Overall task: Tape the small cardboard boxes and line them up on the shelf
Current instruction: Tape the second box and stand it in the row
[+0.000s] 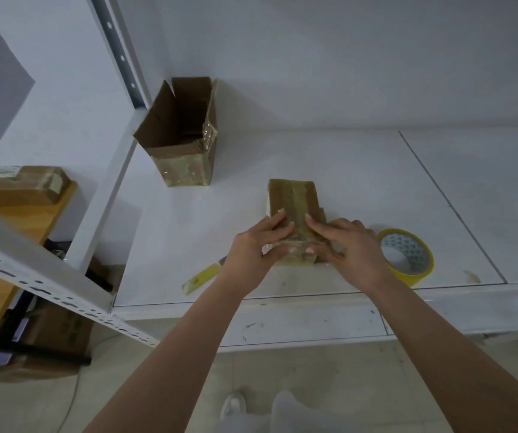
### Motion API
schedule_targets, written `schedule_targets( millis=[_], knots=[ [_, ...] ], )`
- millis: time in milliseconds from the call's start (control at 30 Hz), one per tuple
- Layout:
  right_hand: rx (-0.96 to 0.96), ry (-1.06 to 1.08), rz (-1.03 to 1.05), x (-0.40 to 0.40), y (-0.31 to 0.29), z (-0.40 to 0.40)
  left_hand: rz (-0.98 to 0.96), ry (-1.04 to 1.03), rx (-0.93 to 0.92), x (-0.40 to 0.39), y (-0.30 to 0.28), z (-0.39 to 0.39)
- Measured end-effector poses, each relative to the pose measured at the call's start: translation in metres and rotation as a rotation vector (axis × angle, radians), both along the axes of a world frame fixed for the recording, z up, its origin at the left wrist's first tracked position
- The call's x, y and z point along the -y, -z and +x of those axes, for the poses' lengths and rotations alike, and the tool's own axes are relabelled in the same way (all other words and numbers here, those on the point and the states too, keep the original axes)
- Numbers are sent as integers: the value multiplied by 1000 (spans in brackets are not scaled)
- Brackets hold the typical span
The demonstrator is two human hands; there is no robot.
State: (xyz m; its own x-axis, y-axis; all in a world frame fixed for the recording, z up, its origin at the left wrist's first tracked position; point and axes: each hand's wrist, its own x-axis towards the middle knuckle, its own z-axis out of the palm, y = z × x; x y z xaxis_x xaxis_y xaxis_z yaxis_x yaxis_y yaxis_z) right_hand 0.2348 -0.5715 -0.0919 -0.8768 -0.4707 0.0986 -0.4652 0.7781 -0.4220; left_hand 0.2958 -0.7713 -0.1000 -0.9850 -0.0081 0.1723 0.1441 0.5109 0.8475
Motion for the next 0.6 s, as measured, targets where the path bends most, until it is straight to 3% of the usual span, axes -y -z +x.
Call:
schedule_targets(
  millis=[267,433,500,600],
  knots=[
    [-201,15,-61,11,10,5,3,-86,-95,-3,8,-3],
    [-6,54,-212,16,4,9,-27,18,-85,6,5,-2],
    [-17,58,-233,14,-3,5,70,82,-5,14,-6,-1],
    [56,99,-353,9,-23,-1,228,20,-79,24,-25,-3]
  ],
)
